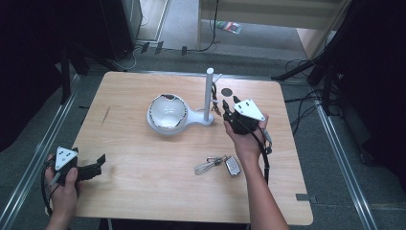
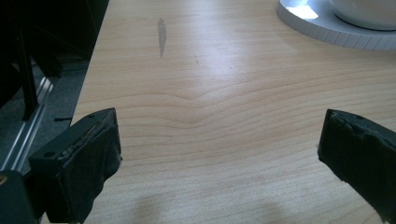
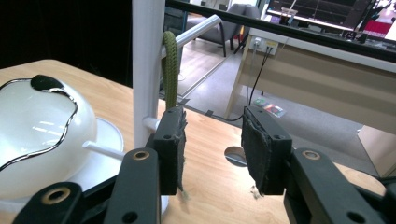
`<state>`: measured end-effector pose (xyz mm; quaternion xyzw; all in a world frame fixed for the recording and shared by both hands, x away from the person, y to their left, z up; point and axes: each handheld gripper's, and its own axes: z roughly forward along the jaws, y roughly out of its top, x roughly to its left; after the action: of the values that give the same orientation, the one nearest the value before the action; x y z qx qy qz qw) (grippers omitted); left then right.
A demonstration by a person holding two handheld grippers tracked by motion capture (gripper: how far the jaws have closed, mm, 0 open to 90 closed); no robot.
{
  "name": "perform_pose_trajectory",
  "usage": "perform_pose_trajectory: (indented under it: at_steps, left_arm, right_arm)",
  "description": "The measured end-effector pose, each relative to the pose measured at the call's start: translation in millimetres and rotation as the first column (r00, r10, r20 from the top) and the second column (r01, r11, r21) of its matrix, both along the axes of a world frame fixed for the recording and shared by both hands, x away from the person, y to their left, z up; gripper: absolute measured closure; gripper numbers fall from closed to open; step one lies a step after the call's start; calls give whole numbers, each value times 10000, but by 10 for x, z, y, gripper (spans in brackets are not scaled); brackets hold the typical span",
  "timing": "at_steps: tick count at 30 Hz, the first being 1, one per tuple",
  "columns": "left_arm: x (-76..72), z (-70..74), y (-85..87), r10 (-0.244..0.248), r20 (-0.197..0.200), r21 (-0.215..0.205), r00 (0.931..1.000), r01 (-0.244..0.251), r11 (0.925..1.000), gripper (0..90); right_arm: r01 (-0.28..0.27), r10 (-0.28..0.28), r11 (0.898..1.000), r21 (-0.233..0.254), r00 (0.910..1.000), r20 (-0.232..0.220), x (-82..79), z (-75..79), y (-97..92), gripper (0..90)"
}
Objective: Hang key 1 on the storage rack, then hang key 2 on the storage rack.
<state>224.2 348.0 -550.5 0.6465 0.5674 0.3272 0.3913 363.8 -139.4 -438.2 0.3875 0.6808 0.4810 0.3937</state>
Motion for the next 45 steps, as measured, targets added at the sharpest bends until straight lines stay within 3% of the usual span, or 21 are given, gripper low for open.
perform_pose_trajectory:
  at_steps: [6, 12, 21, 30, 34, 45]
  left_arm:
    - [0, 1, 3, 13, -2, -26, 10000, -13, 10000, 0]
    - [3, 0, 2, -4, -22, -12, 10000, 4, 10000, 0]
    - [3, -1, 0, -7, 2, -2, 10000, 7, 10000, 0]
    - [8, 0, -8, -9, -38, 49, 10000, 10, 10000, 0]
    - [7, 0, -7, 10, -34, 27, 10000, -9, 10000, 0]
    - [10, -1, -9, 14, -20, 36, 10000, -14, 10000, 0]
  right_arm:
    - [-35, 35, 10000, 23, 9999, -141, -72, 25, -26, 547]
    - [-96, 86, 9999, -129, 9969, -784, -199, 9, -66, 468]
    - [-155, 156, 9999, 19, 9914, -1301, -338, -30, -125, 412]
    - [13, -112, 9987, -502, 9805, -1964, -450, -64, -82, 384]
    - [149, -256, 9987, -496, 9746, -2227, -469, -85, -95, 384]
    - [430, -675, 9952, -877, 9518, -2991, -585, -167, -173, 384]
